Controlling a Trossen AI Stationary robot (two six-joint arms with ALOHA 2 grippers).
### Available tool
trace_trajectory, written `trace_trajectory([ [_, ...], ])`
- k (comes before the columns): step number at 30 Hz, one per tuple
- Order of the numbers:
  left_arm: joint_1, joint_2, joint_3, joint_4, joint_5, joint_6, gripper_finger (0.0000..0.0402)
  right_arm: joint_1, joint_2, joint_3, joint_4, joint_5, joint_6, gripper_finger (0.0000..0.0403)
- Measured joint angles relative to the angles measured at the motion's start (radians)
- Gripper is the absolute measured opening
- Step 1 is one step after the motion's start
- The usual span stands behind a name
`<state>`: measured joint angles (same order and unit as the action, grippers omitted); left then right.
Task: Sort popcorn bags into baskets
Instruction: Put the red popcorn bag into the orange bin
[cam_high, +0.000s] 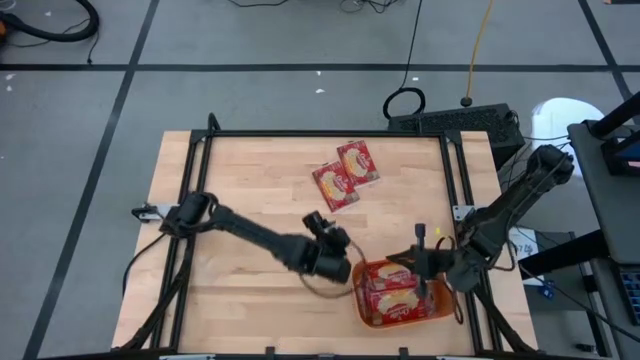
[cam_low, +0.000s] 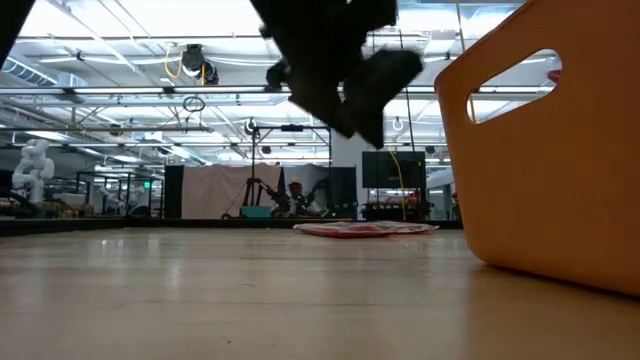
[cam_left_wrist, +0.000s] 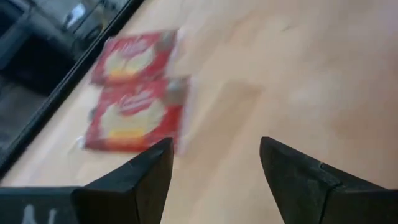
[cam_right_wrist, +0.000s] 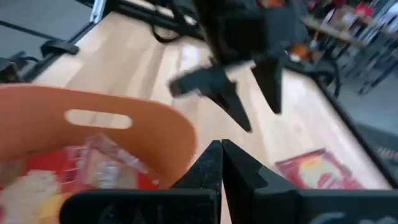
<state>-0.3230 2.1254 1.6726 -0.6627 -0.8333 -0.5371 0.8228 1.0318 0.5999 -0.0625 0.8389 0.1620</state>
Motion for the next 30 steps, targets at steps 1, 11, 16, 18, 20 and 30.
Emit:
trace_trajectory([
  [1,0.021,0.0,0.0,-0.026,0.008,0.003,0.0243,-0.008,-0.005,-0.028,0.055,0.001,-0.043,0.0],
  [11,0.25,0.0,-0.058,-0.009,0.154,0.14,0.0243,-0.079,-0.01,-0.203,0.461,0.002,-0.313,0.0],
  [16,0.307,0.0,-0.114,0.149,0.254,0.192,0.0243,-0.075,-0.011,-0.229,0.508,-0.002,-0.316,0.0],
  [18,0.317,0.0,-0.148,0.241,0.305,0.253,0.0243,-0.075,-0.011,-0.23,0.507,-0.002,-0.295,0.0],
  [20,0.321,0.0,-0.182,0.304,0.327,0.283,0.0243,-0.075,-0.011,-0.23,0.507,-0.002,-0.273,0.0],
  [30,0.309,0.0,-0.306,0.508,0.329,0.337,0.0243,-0.075,-0.011,-0.23,0.507,-0.004,-0.163,0.0],
])
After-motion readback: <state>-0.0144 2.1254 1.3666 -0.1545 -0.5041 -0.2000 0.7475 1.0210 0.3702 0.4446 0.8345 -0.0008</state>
